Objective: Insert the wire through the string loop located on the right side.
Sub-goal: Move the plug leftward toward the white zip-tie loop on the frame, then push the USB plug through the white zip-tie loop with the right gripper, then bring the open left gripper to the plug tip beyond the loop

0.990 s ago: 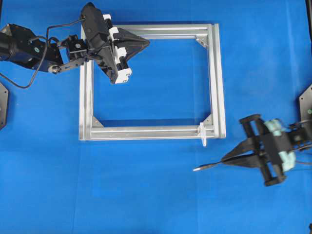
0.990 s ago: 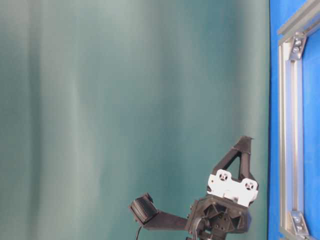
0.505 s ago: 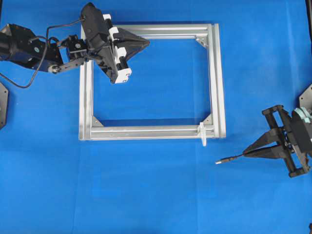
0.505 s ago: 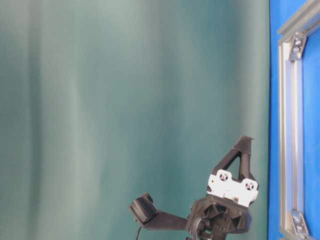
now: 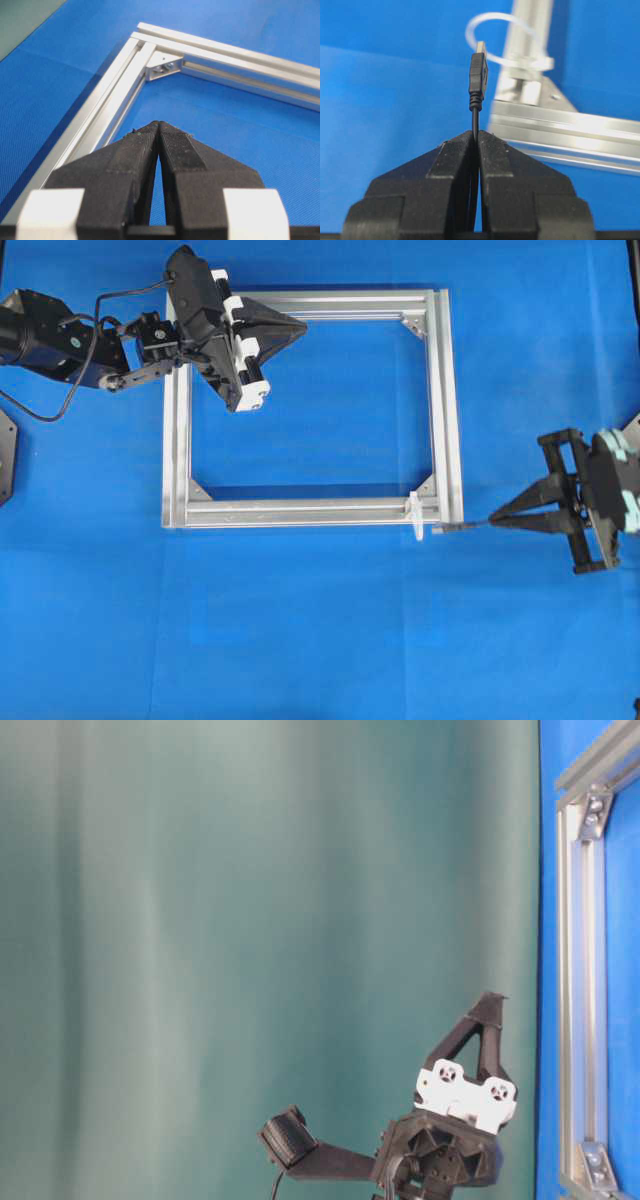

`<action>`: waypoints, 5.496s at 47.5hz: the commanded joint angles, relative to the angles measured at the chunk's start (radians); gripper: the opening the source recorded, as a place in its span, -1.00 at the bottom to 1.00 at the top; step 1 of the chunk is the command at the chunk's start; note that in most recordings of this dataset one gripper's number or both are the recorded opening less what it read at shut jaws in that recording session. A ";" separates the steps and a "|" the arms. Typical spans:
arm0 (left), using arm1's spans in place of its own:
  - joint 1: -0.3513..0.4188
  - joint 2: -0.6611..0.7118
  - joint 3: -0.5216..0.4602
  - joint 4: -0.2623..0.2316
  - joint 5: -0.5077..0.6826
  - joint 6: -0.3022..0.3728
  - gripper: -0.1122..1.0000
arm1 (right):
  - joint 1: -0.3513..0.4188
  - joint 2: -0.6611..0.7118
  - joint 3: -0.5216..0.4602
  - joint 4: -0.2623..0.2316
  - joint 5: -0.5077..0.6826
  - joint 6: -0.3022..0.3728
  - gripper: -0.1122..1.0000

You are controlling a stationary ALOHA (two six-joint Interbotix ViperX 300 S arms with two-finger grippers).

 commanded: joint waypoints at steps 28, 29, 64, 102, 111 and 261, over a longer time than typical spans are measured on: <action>0.003 -0.029 -0.008 0.002 -0.005 0.000 -0.79 | -0.034 -0.002 -0.008 0.000 -0.012 -0.002 -0.85; 0.003 -0.029 -0.008 0.002 -0.005 0.000 -0.79 | -0.034 -0.002 -0.009 0.002 -0.012 -0.002 -0.85; 0.002 -0.029 -0.008 0.002 -0.005 0.000 -0.79 | -0.034 -0.002 -0.009 0.000 -0.015 -0.002 -0.85; 0.003 -0.029 -0.008 0.002 -0.005 0.000 -0.79 | -0.034 -0.002 -0.011 0.000 -0.017 -0.002 -0.85; 0.003 -0.029 -0.008 0.002 -0.005 -0.002 -0.79 | -0.034 0.000 -0.014 0.002 -0.025 -0.002 -0.85; -0.400 0.132 -0.396 0.002 0.374 -0.044 -0.79 | -0.041 0.331 -0.201 0.003 -0.189 0.000 -0.85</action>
